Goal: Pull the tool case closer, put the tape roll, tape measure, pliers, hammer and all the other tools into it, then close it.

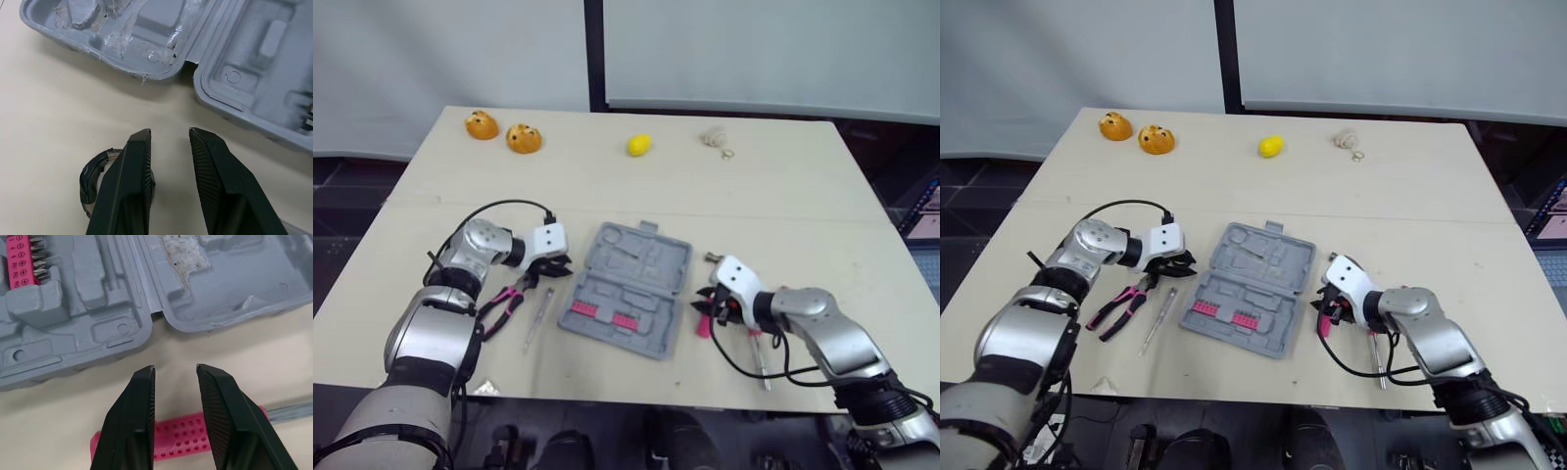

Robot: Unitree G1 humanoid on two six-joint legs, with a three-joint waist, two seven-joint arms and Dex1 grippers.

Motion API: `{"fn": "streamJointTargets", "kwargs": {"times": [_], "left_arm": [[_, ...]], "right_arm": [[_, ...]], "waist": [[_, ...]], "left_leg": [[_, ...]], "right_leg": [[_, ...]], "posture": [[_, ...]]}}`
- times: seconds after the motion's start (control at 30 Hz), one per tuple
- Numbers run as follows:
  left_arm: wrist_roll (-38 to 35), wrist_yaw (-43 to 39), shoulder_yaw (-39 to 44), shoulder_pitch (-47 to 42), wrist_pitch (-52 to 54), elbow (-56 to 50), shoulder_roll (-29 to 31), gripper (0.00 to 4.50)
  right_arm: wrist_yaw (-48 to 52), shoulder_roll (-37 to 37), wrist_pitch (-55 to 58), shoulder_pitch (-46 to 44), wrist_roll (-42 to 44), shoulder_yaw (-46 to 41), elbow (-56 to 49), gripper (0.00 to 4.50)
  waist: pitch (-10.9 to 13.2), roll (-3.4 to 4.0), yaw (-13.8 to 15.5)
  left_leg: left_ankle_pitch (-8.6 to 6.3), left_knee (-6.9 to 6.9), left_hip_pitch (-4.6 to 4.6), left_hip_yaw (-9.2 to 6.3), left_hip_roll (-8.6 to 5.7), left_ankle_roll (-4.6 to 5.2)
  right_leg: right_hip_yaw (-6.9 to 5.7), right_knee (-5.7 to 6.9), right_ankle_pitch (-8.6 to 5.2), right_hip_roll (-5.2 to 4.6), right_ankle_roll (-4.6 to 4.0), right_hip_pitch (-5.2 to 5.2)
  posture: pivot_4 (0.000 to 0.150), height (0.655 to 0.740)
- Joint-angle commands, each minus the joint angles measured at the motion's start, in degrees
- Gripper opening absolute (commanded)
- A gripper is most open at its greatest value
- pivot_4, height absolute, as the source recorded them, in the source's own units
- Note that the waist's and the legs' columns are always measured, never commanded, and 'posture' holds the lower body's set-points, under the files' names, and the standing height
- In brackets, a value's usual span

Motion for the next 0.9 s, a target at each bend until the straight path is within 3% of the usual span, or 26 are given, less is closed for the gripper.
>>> {"fn": "streamJointTargets", "kwargs": {"times": [0.03, 0.33, 0.43, 0.47, 0.5, 0.9], "left_arm": [[0.6, 1.1, 0.0, -1.6, 0.0, 0.6, -0.4, 1.36], [2.0, 2.4, -0.4, -1.6, 0.1, 1.1, -2.0, 1.36], [2.9, 3.3, -1.0, -1.5, -0.2, 1.2, -2.3, 0.56], [3.0, 4.0, -1.1, -1.6, 0.0, 1.2, -2.6, 0.11], [3.0, 4.6, -1.1, -1.6, 0.3, 1.3, -3.0, 0.01], [1.7, 1.9, -0.4, -0.2, 2.1, 0.6, -6.3, 0.01]], "right_arm": [[-0.6, 0.7, -0.7, -1.4, -0.9, -0.2, 0.2, 1.44], [-0.7, 2.9, -0.9, -2.9, -3.0, 1.0, 3.4, 1.44], [-0.5, 3.7, -0.6, -3.2, -3.7, 1.6, 3.8, 0.62], [-0.4, 4.0, -0.6, -3.4, -3.8, 1.8, 3.9, 0.19], [-0.5, 4.4, -0.6, -3.6, -4.0, 2.1, 4.1, 0.03], [-0.5, 8.2, -1.0, -5.7, -5.8, 3.3, 5.8, 0.03]], "waist": [[0.0, 0.0, 0.0], [0.0, 0.0, 0.0], [0.0, 0.0, -0.1], [0.0, 0.0, -0.1], [0.0, 0.0, -0.1], [0.0, 0.02, 0.1]], "left_leg": [[0.01, 0.0, -0.01, 0.0, 0.0, 0.01], [0.01, 0.01, -0.05, -0.01, -0.01, 0.01], [0.02, 0.02, -0.04, -0.01, 0.0, 0.0], [0.02, 0.02, -0.04, -0.01, 0.0, 0.0], [0.02, 0.02, -0.04, -0.01, 0.0, -0.01], [0.04, 0.03, -0.05, -0.04, -0.02, 0.03]], "right_leg": [[-0.01, 0.0, 0.0, -0.01, 0.0, 0.0], [-0.05, 0.02, 0.0, -0.02, 0.0, -0.01], [-0.04, 0.07, 0.0, -0.01, 0.0, -0.02], [-0.04, 0.07, 0.0, -0.01, 0.0, -0.02], [-0.04, 0.07, 0.0, -0.01, 0.0, -0.02], [-0.08, 0.16, 0.0, -0.05, 0.01, 0.0]], "posture": [[0.15, 0.7375], [0.15, 0.7375], [0.15, 0.7375], [0.15, 0.7375], [0.15, 0.7375], [0.15, 0.7375]]}}
